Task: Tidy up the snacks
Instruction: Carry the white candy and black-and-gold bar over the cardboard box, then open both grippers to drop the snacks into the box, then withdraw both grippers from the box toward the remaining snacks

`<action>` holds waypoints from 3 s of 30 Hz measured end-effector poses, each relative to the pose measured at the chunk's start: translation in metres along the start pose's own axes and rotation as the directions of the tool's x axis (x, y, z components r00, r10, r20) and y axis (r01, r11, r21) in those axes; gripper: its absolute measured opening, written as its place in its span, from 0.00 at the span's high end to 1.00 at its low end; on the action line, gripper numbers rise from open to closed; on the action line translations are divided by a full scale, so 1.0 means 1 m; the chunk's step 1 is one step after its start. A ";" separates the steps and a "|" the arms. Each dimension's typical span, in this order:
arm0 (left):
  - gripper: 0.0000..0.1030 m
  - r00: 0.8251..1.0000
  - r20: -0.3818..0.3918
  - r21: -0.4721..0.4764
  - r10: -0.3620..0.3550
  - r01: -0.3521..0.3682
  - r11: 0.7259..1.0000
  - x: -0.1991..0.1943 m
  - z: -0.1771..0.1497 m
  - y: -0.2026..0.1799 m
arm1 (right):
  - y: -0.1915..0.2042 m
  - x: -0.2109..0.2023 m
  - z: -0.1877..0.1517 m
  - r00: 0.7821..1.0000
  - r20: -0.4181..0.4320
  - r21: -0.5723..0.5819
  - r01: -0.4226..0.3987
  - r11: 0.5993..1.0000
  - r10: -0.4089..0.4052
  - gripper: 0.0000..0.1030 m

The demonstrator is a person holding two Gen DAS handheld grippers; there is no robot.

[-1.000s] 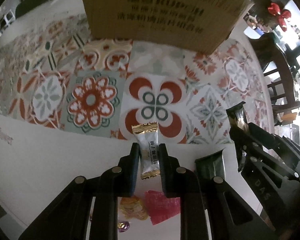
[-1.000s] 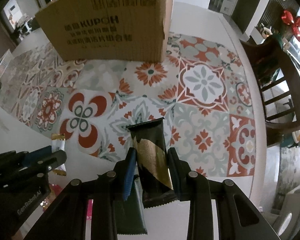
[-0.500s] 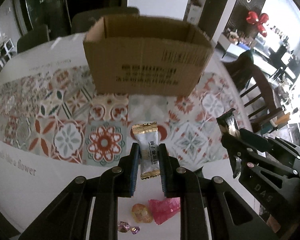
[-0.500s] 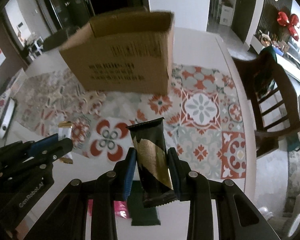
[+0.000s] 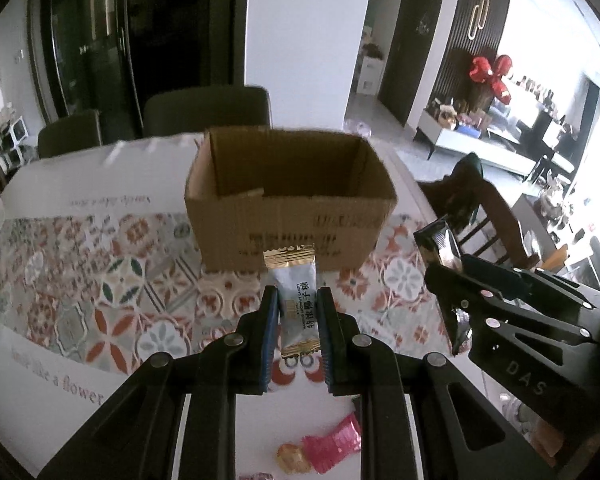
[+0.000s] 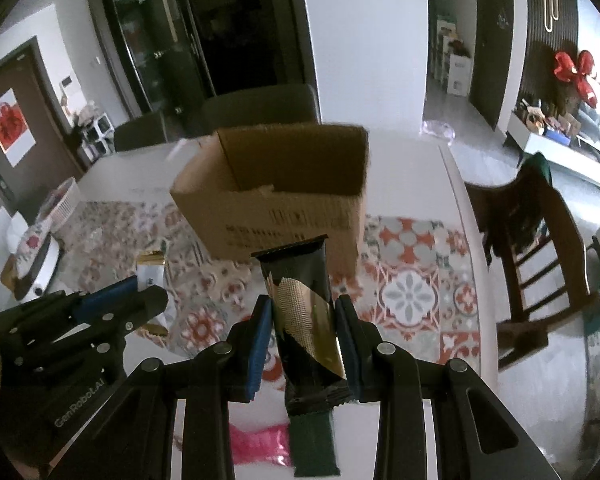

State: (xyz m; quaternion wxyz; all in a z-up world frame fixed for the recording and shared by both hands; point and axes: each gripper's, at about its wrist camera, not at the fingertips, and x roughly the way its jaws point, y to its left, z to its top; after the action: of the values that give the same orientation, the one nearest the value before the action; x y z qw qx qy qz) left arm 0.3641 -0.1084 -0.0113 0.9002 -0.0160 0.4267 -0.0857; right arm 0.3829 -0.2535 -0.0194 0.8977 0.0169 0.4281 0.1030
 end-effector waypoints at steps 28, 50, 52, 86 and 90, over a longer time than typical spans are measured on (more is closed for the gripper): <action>0.81 0.996 0.085 0.029 0.006 -0.008 1.000 0.020 0.095 0.025 | 0.010 0.025 0.095 0.995 0.082 -0.055 -0.055 0.997 0.059 0.68; 0.64 1.000 -0.028 0.034 -0.008 0.009 0.999 0.120 0.131 0.046 | -0.007 0.121 0.131 0.998 -0.019 -0.062 -0.065 0.996 0.064 0.66; 0.54 1.000 -0.019 0.034 0.003 -0.003 0.999 0.120 0.130 0.048 | -0.009 0.125 0.130 0.998 -0.030 -0.056 -0.056 0.997 0.054 0.54; 0.26 0.994 0.113 0.185 -0.014 -0.007 0.983 -0.033 0.016 0.010 | -0.006 -0.023 0.027 0.993 0.116 -0.003 0.037 0.999 -0.036 0.36; 0.25 0.993 0.120 0.226 -0.012 -0.016 0.974 -0.041 -0.001 0.003 | -0.004 -0.032 0.007 0.993 0.108 -0.017 0.047 0.999 -0.045 0.36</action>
State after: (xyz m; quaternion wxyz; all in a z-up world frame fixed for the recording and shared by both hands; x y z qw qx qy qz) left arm 0.3386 -0.0985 0.0195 0.9204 0.0821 0.3588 -0.1316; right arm 0.3695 -0.2633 0.0094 0.9217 0.0037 0.3784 0.0855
